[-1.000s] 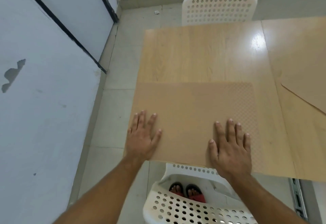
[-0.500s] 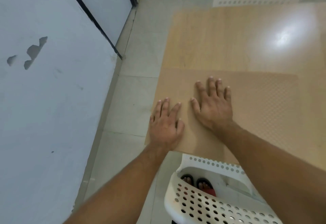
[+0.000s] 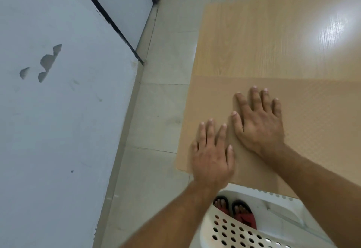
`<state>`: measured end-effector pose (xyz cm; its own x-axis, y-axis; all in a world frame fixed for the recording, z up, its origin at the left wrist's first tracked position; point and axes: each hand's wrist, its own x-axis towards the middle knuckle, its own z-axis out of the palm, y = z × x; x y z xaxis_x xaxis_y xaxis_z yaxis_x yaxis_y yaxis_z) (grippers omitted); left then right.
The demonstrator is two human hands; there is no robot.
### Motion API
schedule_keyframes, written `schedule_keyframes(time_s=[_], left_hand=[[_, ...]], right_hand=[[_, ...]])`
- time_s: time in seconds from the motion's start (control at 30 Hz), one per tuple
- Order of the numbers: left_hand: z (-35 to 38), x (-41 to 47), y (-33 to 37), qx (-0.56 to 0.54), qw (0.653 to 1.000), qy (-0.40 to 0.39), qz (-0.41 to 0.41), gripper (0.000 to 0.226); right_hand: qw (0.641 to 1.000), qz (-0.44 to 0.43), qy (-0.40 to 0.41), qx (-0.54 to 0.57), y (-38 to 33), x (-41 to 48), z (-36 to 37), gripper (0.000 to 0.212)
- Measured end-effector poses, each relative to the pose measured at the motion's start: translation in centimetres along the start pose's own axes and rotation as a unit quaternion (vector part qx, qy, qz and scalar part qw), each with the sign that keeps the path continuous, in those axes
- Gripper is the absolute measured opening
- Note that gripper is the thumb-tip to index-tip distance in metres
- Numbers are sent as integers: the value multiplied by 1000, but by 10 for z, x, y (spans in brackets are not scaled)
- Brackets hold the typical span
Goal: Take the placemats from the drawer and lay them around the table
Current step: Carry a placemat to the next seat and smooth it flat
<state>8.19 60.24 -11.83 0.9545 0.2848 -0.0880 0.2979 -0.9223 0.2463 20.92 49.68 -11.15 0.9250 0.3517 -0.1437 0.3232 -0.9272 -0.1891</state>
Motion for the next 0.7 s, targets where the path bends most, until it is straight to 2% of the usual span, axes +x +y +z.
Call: schedule_keyframes(time_s=[0.07,0.27,0.43,0.7], left_hand=[[0,-3,-1,-1,1000,-5,-8,59],[-11,108,15,-21,999,-24,-9,54],[-6,108,11,-9,1000,0,-8,53],[-9,110,14,-13,1000,-14,-7,56]], right_hand=[[1000,0,1,0,0,-1,0,65],[1000,3,-11,-4,2,1,2,60],[1000,3,-23,-4,9,7,-2,63],[987,160,4,10,136,-10,-34,76]])
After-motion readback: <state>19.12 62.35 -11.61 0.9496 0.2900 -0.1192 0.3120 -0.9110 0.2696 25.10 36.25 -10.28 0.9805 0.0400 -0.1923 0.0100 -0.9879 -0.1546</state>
